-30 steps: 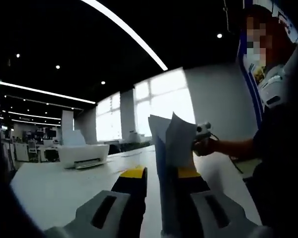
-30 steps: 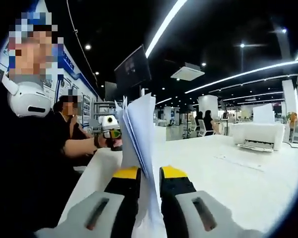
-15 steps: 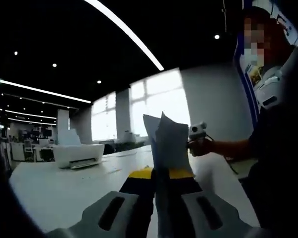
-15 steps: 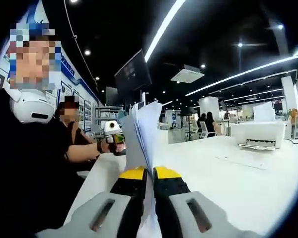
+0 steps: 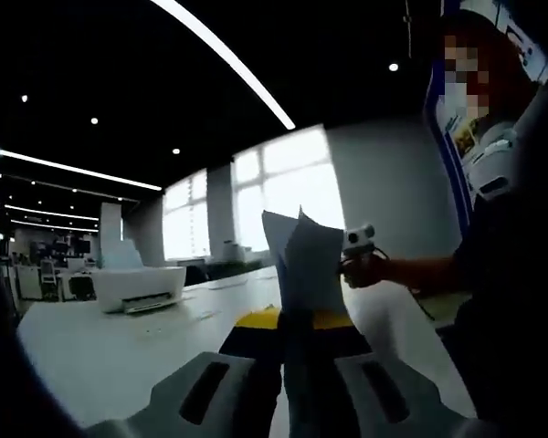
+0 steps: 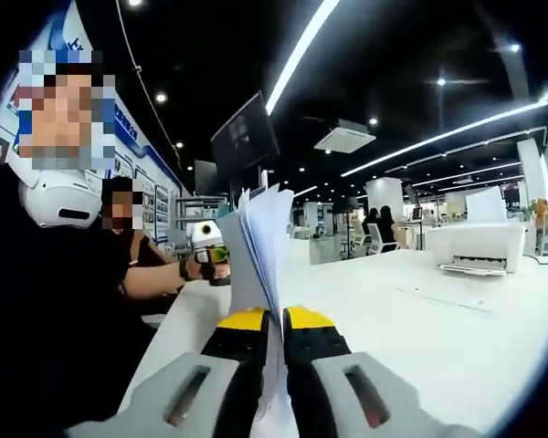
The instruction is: Organize the stack of printing papers by aligning and flattening the scattered papers on the table
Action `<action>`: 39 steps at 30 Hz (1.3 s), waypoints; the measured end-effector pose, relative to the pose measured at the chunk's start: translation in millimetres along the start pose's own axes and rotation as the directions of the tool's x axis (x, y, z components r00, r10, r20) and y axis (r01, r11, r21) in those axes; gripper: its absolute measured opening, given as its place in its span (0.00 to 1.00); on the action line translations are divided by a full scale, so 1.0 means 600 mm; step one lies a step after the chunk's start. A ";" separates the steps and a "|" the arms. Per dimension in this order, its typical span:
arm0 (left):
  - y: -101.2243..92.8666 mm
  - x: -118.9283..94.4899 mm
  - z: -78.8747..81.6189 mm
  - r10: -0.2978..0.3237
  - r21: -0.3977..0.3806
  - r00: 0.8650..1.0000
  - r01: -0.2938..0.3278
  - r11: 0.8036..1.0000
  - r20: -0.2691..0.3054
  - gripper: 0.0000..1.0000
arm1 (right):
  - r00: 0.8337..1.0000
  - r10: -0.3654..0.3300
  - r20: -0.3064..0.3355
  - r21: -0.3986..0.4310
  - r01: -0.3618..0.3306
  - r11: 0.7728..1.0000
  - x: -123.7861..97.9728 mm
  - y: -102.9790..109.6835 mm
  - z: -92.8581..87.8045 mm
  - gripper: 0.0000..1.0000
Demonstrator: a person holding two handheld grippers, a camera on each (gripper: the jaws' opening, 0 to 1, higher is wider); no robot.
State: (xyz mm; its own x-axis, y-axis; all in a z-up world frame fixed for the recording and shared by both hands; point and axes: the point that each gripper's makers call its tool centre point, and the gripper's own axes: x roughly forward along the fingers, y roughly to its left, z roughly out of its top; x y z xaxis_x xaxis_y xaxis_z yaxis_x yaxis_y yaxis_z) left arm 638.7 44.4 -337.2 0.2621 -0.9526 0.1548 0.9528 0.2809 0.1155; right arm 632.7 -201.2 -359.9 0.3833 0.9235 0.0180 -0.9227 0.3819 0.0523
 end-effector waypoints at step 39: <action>-0.007 0.059 -0.018 -0.009 -0.033 0.998 0.007 0.999 -0.056 0.30 | 0.999 0.004 -0.051 -0.007 -0.005 1.000 0.032 0.013 -0.009 0.13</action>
State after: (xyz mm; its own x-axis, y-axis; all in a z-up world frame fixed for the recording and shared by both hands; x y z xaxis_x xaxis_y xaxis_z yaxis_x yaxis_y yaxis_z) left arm 645.9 8.2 -342.9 0.2620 -0.9600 0.0984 0.9591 0.2703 0.0836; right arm 632.4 -180.3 -364.4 0.3765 0.9258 -0.0331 -0.9248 0.3777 0.0451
